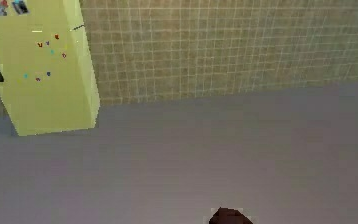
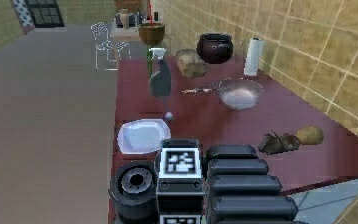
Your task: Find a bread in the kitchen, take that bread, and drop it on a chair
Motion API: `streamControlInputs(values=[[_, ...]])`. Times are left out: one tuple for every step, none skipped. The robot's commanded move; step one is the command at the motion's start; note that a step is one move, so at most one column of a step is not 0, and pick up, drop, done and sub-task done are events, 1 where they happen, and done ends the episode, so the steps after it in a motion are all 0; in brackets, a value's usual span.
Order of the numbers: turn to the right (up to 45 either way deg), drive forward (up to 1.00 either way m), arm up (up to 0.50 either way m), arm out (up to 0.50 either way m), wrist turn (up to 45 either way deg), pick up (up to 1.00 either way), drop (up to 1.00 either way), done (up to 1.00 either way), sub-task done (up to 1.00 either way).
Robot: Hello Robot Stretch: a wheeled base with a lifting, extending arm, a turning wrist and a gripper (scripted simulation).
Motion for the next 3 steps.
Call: streamControlInputs(values=[[-45.0, 0.0, 0.0, 0.0, 0.0, 0.0, 0.0, 0.0, 0.0], [-39.0, 0.0, 0.0, 0.0, 0.0, 0.0, 0.0, 0.0, 0.0], [0.0, 0.15, 0.0, 0.0, 0.0, 0.0, 0.0, 0.0, 0.0]])
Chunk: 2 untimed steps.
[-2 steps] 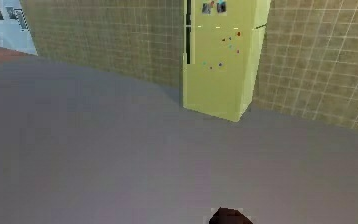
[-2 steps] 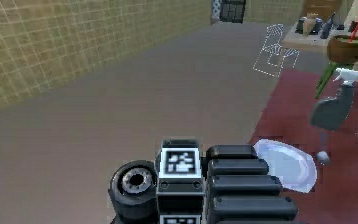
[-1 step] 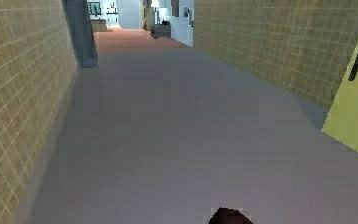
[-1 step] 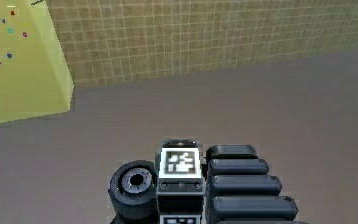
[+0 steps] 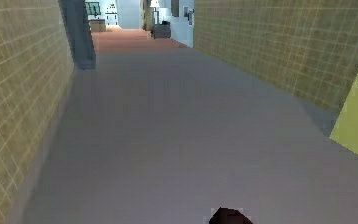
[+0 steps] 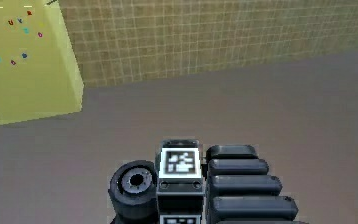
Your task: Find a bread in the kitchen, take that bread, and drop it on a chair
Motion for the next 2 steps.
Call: streamControlInputs(values=[[-15.0, 0.0, 0.0, 0.0, 0.0, 0.0, 0.0, 0.0, 0.0], [0.0, 1.0, 0.0, 0.0, 0.0, 0.0, 0.0, 0.0, 0.0]])
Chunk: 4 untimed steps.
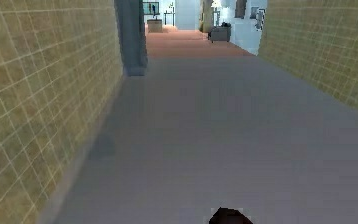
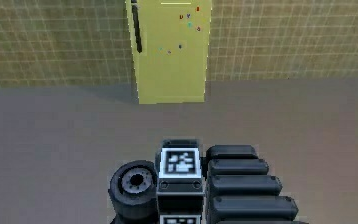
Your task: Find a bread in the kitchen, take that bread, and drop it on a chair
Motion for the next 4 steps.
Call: streamControlInputs(values=[[-3.0, 0.0, 0.0, 0.0, 0.0, 0.0, 0.0, 0.0, 0.0], [0.0, 1.0, 0.0, 0.0, 0.0, 0.0, 0.0, 0.0, 0.0], [0.0, 1.0, 0.0, 0.0, 0.0, 0.0, 0.0, 0.0, 0.0], [0.0, 1.0, 0.0, 0.0, 0.0, 0.0, 0.0, 0.0, 0.0]])
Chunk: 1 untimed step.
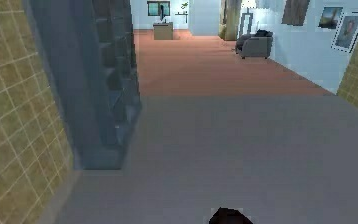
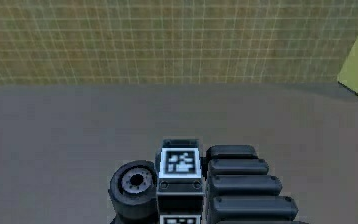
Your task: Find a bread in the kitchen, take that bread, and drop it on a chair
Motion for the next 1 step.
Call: streamControlInputs(values=[[0.0, 1.0, 0.0, 0.0, 0.0, 0.0, 0.0, 0.0, 0.0]])
